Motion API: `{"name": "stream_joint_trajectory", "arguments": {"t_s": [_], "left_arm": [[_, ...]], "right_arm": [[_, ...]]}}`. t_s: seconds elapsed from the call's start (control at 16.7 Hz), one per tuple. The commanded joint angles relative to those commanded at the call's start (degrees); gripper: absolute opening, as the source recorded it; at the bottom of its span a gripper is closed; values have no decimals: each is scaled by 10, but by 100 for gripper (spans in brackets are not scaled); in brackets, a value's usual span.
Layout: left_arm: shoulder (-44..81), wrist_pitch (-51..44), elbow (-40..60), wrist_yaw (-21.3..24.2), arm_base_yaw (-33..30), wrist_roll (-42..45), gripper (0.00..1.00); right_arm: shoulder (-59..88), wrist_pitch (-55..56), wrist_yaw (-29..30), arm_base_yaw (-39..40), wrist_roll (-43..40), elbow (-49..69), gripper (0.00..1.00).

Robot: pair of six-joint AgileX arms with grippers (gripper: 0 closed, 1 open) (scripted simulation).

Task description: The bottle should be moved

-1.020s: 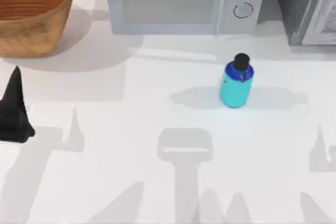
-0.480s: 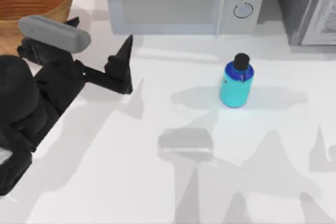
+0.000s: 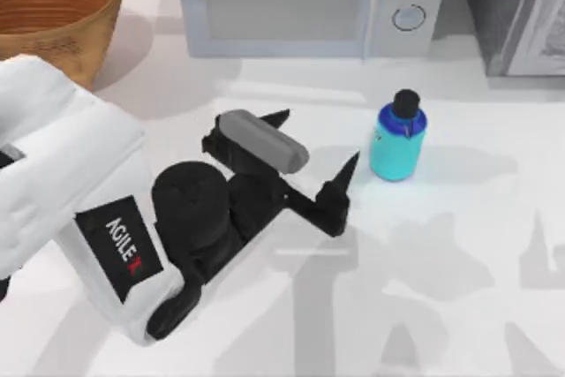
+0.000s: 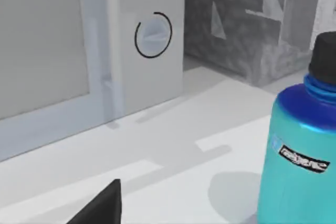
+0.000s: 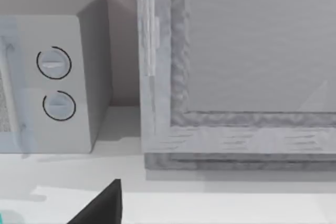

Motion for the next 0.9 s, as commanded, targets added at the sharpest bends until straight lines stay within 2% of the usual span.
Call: {"name": "stream_joint_trajectory", "arguments": {"t_s": [0.36, 0.72, 0.9], "left_arm": [[135, 111, 54, 5, -48, 0, 100], [137, 112, 55, 5, -47, 0, 100], [150, 84, 95, 4, -50, 0, 100]], "right_arm": [[0, 0, 0, 0, 0, 0, 100], [0, 0, 0, 0, 0, 0, 100], [0, 0, 0, 0, 0, 0, 100]]}}
